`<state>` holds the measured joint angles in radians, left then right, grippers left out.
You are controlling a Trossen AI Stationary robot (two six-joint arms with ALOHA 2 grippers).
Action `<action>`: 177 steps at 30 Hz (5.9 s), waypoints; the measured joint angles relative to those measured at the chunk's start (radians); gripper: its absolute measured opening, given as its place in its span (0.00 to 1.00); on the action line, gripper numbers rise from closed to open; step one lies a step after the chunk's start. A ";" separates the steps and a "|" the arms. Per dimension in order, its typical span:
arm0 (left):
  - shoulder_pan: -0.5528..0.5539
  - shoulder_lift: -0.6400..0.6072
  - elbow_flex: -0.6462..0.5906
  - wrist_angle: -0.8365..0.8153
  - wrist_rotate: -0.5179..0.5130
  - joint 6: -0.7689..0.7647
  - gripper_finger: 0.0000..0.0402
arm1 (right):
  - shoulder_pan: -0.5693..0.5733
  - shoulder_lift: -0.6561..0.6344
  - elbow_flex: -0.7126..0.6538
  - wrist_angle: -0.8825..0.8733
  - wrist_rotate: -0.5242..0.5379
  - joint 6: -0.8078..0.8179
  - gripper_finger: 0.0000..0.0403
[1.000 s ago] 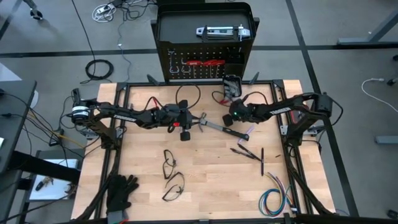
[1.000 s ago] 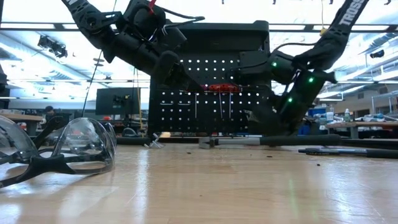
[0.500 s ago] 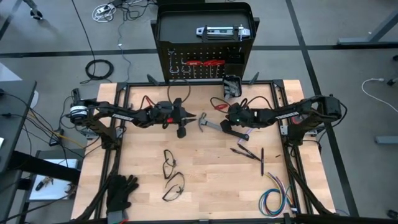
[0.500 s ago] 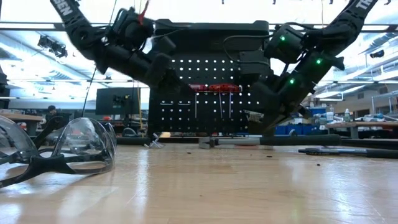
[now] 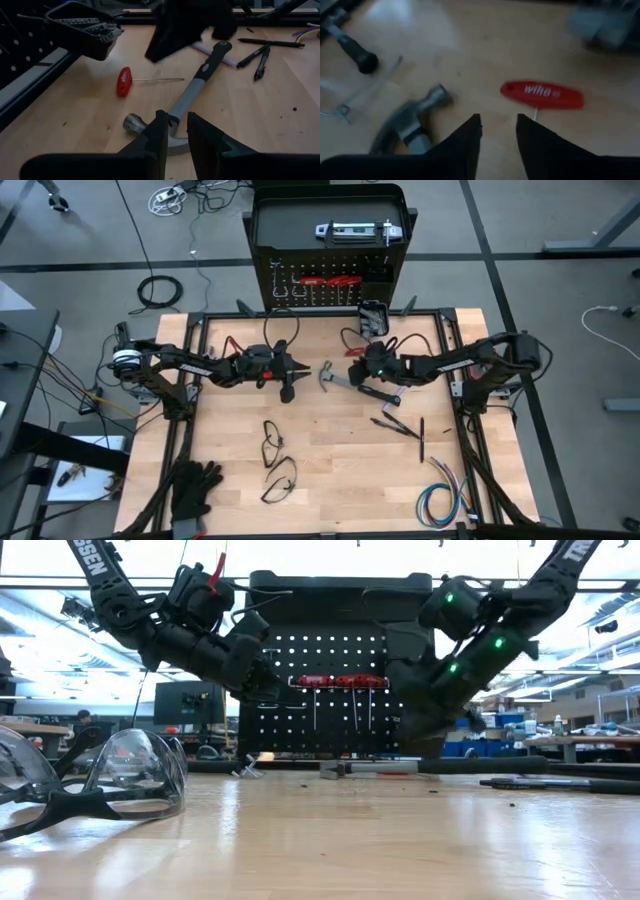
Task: Hang tools onto peg board
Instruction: Hang the T-shaped metric hex key on the pegboard, then hang the hook on the pegboard
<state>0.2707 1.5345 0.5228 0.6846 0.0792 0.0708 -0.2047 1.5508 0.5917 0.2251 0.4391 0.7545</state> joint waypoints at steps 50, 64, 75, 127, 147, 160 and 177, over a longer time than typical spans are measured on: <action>0.102 -0.138 -0.048 0.019 -0.081 -0.056 0.13 | -0.037 0.186 0.276 0.424 0.275 -0.365 0.00; 0.174 -0.182 -0.200 0.291 -0.037 -0.179 0.06 | -0.052 0.400 0.557 0.467 0.438 -0.541 0.00; 0.173 -0.182 -0.203 0.273 0.008 -0.214 0.06 | -0.142 0.436 0.700 0.248 0.423 -0.557 0.00; 0.172 -0.182 -0.203 0.227 0.143 -0.234 0.06 | -0.233 0.444 0.702 0.148 0.207 -0.495 0.26; 0.172 -0.182 -0.220 0.206 0.143 -0.233 0.06 | -0.153 0.339 0.702 -0.175 0.221 -0.481 0.26; 0.172 -0.182 -0.203 0.067 0.152 -0.216 0.06 | 0.030 0.107 0.513 -0.622 0.042 -0.208 0.26; 0.140 -0.172 -0.091 -0.145 0.258 -0.250 0.06 | 0.199 0.096 0.403 -0.590 0.051 -0.242 0.22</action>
<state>0.4111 1.3621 0.4320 0.5398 0.3371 -0.1793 -0.0058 1.6471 0.9944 -0.3649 0.4904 0.5122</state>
